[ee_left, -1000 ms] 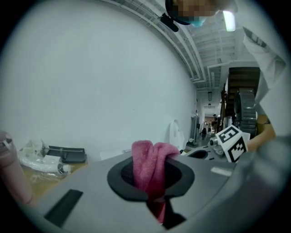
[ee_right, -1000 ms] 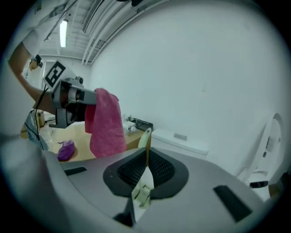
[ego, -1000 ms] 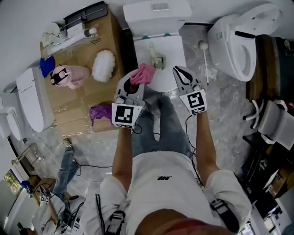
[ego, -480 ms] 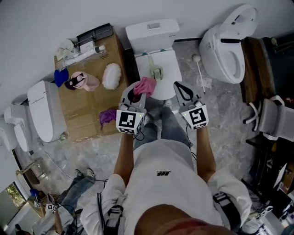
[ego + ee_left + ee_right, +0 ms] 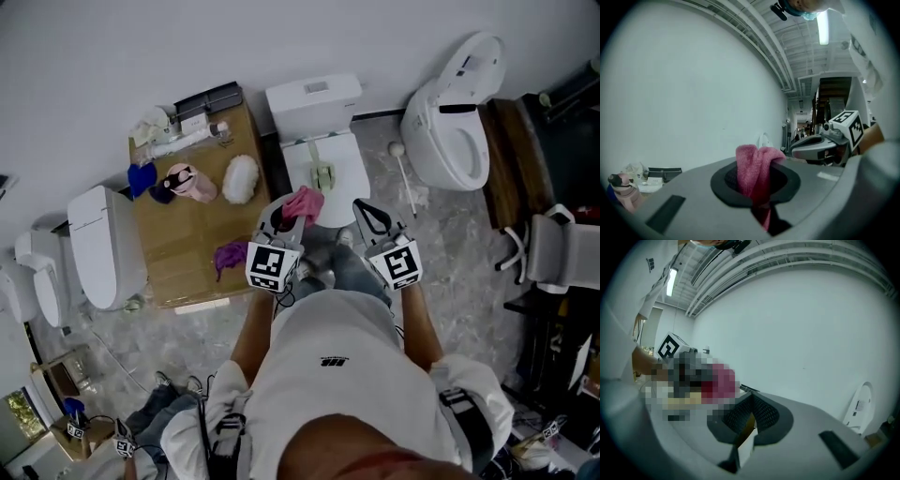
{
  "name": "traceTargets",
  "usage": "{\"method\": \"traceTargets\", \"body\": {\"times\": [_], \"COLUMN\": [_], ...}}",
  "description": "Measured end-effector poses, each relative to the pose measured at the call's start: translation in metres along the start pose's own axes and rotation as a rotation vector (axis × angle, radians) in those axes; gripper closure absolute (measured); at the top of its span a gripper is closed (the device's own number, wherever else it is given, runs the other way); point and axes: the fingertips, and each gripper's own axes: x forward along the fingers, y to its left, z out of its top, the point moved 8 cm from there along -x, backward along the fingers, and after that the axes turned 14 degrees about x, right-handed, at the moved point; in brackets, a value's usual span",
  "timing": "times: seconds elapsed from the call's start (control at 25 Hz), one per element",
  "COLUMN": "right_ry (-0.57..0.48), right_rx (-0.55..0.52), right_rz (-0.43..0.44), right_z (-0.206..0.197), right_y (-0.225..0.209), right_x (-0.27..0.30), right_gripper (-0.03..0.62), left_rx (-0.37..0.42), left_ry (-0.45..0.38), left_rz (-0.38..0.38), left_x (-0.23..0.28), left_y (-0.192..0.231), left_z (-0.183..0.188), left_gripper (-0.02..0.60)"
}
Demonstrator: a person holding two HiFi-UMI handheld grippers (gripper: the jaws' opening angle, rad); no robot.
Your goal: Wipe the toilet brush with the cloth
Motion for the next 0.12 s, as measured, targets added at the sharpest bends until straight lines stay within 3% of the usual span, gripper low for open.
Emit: {"method": "traceTargets", "body": {"times": [0.12], "right_ry": [-0.014], "right_rx": [-0.010], "right_rz": [-0.003], "right_z": [0.004], "right_y": [0.016], "right_x": [-0.011], "right_gripper": [0.597], "left_rx": [0.008], "left_ry": [-0.017], "left_rz": [-0.018], "left_x": [-0.017], "left_y": [-0.006], "left_z": [0.007], "left_gripper": [0.540]}}
